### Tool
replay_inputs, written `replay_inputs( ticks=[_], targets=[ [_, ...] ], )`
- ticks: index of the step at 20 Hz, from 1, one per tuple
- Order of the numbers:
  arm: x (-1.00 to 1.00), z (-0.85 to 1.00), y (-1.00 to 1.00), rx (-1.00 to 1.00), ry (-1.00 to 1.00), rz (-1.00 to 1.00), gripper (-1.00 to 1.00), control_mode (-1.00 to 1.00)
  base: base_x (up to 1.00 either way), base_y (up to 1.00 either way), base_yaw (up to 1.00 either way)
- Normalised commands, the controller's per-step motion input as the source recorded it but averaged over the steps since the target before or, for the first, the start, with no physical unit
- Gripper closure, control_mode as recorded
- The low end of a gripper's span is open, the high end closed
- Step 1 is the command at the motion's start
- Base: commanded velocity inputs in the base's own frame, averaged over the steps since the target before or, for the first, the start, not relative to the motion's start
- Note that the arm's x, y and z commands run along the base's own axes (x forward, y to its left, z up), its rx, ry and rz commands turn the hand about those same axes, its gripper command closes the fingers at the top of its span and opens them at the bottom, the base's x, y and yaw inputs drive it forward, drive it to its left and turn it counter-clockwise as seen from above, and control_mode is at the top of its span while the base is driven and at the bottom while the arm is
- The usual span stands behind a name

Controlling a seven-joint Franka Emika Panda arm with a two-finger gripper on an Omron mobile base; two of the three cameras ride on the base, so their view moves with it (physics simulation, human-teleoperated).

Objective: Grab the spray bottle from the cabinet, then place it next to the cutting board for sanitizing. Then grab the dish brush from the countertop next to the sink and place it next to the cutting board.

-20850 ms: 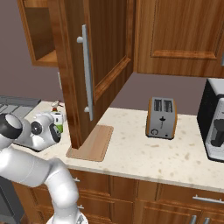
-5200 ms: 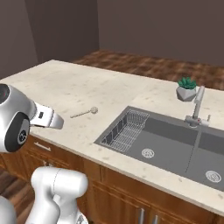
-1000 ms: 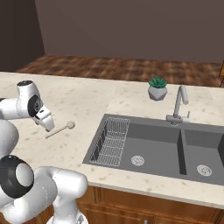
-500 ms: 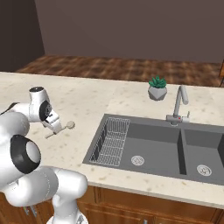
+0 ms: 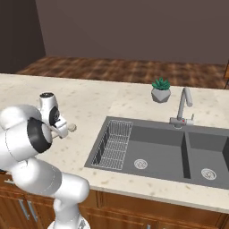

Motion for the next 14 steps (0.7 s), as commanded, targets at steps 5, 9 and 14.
replay_inputs(
  ticks=[5,9,14],
  targets=[
    [0.31,0.0,0.05,0.0,0.0,0.0,-1.0,-1.0,0.0,0.0,0.0],
    [0.3,0.0,0.06,0.0,0.0,0.0,-1.0,-1.0,0.0,0.0,0.0],
    [0.24,-0.18,0.02,0.0,0.0,0.0,-1.0,-1.0,0.0,0.0,0.0]
  ],
)
